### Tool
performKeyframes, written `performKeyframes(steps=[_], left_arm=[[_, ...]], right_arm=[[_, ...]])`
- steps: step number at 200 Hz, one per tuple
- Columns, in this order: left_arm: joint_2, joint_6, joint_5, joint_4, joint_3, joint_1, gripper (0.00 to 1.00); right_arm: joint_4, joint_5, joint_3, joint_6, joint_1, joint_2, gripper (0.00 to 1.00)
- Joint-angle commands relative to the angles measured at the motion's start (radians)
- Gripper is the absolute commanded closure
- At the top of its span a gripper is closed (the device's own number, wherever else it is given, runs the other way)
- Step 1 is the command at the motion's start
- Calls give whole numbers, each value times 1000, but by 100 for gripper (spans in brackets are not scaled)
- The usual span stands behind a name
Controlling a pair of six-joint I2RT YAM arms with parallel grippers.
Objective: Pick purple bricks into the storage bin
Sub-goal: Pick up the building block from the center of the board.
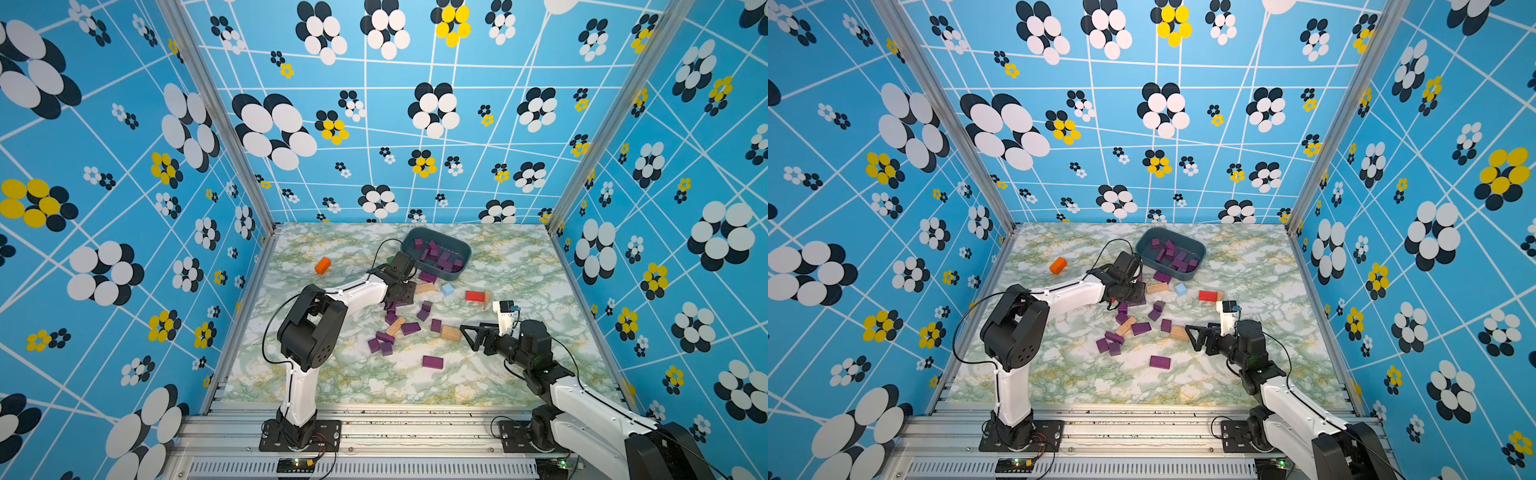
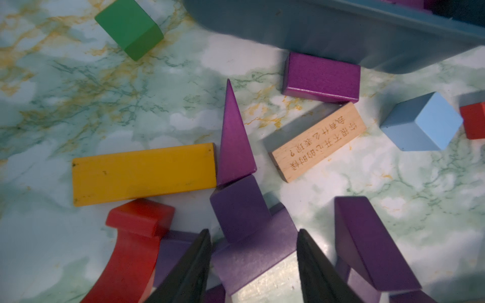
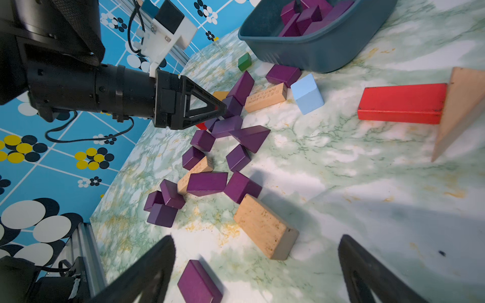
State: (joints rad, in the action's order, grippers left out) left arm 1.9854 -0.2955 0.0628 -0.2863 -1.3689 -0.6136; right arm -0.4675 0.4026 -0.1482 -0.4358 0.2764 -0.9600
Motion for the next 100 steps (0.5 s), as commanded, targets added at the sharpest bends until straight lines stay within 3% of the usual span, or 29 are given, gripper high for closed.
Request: performKeyframes(steps=[1,79,100], left_arm=[[31,18,51,-20,-35,-8,46],[107,40,104,-19,-85,-12,52],[117,60,122,-18,-97,-11,52]], right_arm=[[-45,10,8,-14,2,0,2],[-44,-49,16,-12,2,1,3],[-32,-65,15,-9,3,4,7]])
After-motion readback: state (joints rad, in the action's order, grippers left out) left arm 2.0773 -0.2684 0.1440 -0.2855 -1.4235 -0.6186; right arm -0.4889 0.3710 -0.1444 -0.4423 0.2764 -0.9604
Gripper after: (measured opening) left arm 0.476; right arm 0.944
